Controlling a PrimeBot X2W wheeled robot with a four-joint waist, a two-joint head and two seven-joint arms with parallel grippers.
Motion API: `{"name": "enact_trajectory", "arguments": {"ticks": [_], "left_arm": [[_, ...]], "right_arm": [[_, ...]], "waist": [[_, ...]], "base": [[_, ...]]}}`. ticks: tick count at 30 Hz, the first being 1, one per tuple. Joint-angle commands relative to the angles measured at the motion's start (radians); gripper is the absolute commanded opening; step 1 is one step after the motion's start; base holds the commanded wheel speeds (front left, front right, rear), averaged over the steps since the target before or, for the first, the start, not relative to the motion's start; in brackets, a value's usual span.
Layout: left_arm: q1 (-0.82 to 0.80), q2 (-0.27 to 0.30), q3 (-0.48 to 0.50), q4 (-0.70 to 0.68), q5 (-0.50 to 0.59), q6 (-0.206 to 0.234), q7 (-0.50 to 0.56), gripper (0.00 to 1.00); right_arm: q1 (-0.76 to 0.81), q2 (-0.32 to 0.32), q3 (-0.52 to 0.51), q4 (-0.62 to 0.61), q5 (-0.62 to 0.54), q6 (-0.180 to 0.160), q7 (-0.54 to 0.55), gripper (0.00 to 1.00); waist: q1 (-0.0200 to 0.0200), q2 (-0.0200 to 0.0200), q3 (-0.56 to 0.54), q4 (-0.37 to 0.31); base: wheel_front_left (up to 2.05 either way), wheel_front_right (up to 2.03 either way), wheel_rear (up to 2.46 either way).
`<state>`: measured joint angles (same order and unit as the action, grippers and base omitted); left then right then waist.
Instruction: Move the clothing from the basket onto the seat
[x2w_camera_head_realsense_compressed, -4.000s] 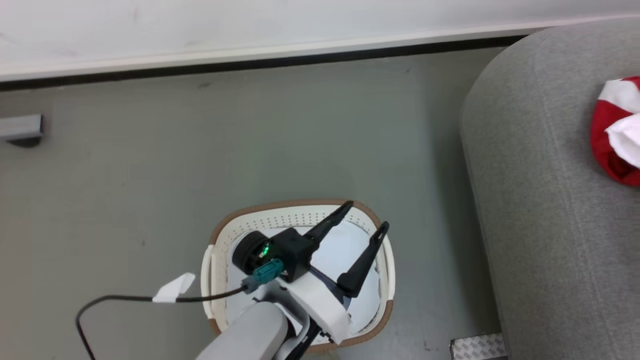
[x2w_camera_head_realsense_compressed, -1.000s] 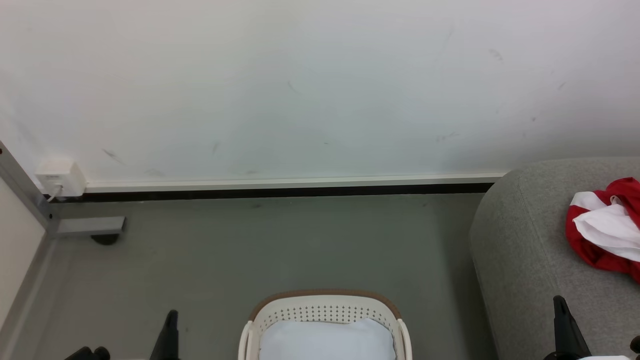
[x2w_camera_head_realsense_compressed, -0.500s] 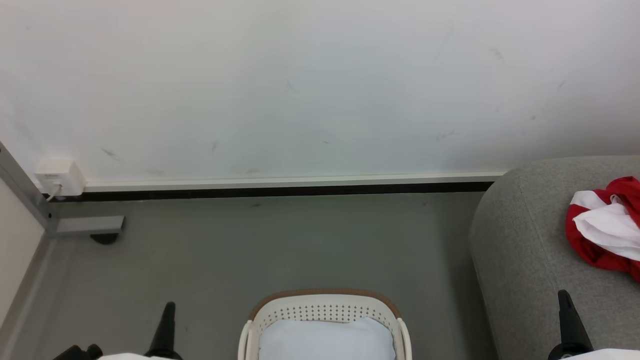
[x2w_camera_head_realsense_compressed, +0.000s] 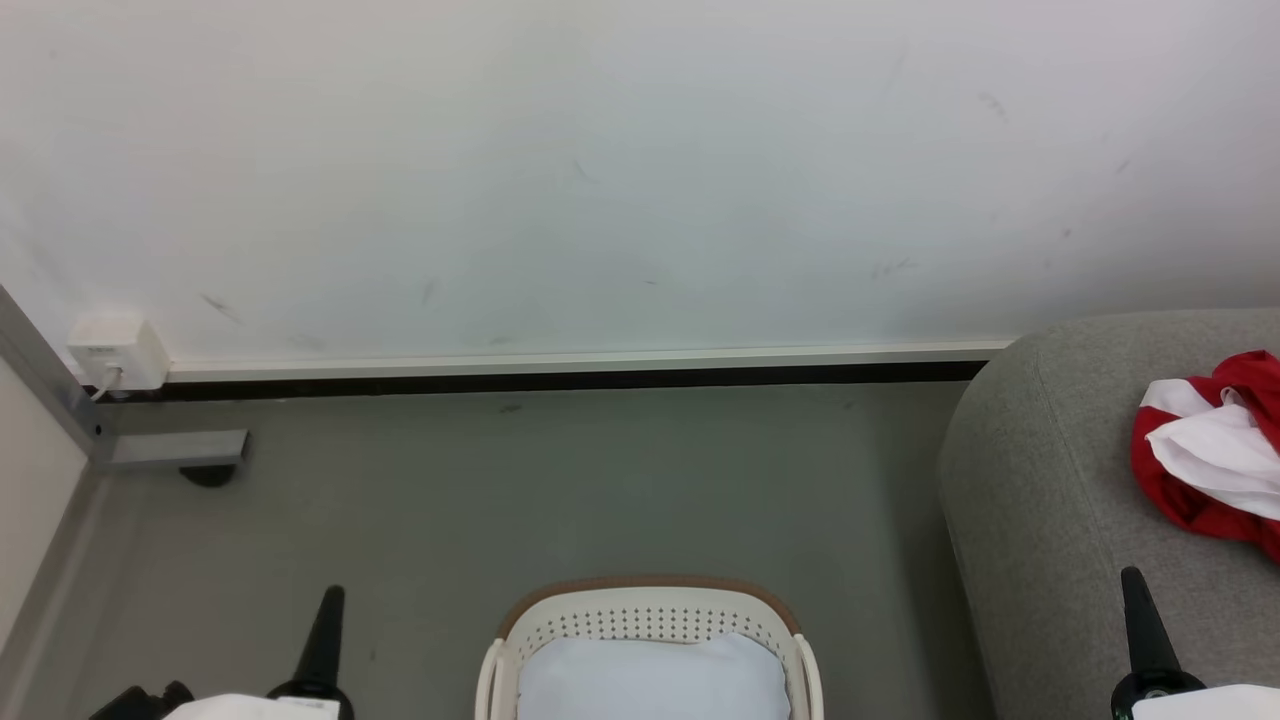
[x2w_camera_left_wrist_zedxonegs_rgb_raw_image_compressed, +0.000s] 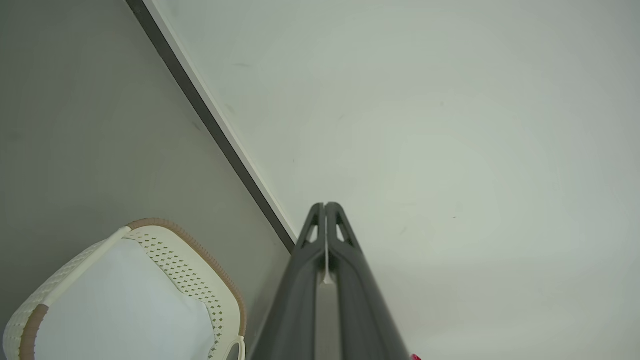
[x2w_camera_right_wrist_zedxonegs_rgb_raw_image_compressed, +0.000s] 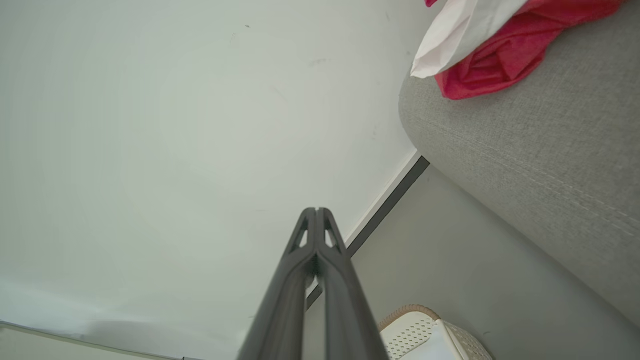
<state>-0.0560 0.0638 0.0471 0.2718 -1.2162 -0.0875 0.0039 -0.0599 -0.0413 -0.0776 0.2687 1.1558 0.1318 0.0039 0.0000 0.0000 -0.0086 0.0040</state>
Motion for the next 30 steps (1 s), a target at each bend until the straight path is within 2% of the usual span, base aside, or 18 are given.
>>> {"name": "enact_trajectory", "arguments": {"ticks": [1, 30], "left_arm": [[-0.018, 0.000, 0.007, -0.011, -0.028, -0.007, 0.008, 0.00], [-0.044, -0.008, 0.047, -0.022, -0.258, -0.031, 0.075, 0.00]], "right_arm": [[-0.021, -0.010, -0.007, -0.011, 0.031, -0.001, 0.007, 0.00], [-0.043, -0.012, -0.026, -0.022, 0.296, -0.002, 0.074, 0.00]], "waist": [[0.0000, 0.0000, 0.000, 0.000], [0.0000, 0.0000, 0.007, -0.002]], "base": [[0.00, 0.00, 0.00], [0.00, 0.00, 0.00]]}}
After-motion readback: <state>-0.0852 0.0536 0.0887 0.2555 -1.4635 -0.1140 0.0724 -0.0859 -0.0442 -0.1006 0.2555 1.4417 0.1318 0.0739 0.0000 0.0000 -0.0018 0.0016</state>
